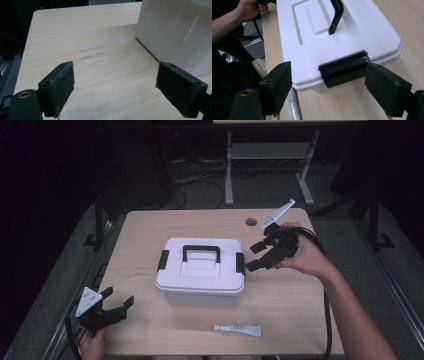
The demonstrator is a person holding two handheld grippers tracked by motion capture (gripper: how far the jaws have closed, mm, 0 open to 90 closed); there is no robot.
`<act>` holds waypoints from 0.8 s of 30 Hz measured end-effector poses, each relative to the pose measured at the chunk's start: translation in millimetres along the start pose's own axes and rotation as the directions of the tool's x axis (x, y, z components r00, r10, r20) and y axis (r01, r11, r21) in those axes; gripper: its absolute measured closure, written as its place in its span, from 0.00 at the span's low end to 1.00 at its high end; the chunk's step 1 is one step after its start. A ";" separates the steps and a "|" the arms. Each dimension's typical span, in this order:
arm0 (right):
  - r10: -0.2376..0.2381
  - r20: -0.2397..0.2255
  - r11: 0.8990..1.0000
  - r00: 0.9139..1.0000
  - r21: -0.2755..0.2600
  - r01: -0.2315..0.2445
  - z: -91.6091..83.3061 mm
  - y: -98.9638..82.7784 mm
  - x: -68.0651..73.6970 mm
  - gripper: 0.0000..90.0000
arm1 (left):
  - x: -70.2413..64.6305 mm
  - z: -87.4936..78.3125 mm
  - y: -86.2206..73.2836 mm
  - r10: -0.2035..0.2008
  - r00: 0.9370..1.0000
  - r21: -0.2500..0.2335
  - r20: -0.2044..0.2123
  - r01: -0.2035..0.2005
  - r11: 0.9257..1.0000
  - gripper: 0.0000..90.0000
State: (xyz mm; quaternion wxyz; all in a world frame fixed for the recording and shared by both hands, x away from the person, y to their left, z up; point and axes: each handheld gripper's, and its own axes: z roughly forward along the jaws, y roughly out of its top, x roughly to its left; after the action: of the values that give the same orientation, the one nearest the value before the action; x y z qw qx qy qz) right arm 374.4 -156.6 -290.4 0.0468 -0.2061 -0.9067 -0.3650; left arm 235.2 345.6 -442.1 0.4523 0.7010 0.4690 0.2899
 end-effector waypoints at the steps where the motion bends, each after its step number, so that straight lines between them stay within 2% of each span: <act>1: 0.001 -0.005 1.000 1.000 -0.004 -0.001 0.5 2.1 -0.2 0.24 | 0.0 0.0 -0.1 0.000 1.000 -0.001 0.001 0.000 1.000 0.16; 2: -0.002 -0.017 1.000 1.000 -0.005 0.002 1.5 4.8 -1.2 0.24 | 0.1 0.0 -0.2 0.000 1.000 0.000 0.002 0.000 1.000 0.16; 17: -0.055 -0.028 0.997 0.998 0.049 0.056 16.0 45.9 -4.5 0.24 | 2.4 -1.1 -0.2 -0.010 1.000 -0.009 0.000 0.010 1.000 0.16; 24: -0.069 -0.032 0.993 0.997 0.092 0.072 25.9 67.0 -6.3 0.24 | 4.2 -2.1 -0.5 -0.009 1.000 -0.011 -0.004 0.009 1.000 0.16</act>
State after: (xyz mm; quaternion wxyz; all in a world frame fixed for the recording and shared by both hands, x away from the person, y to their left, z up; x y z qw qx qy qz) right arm 409.2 -97.6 -267.7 0.0567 -0.1664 -0.9286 -0.3269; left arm 234.9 350.2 -441.8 0.4562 0.6959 0.4716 0.2918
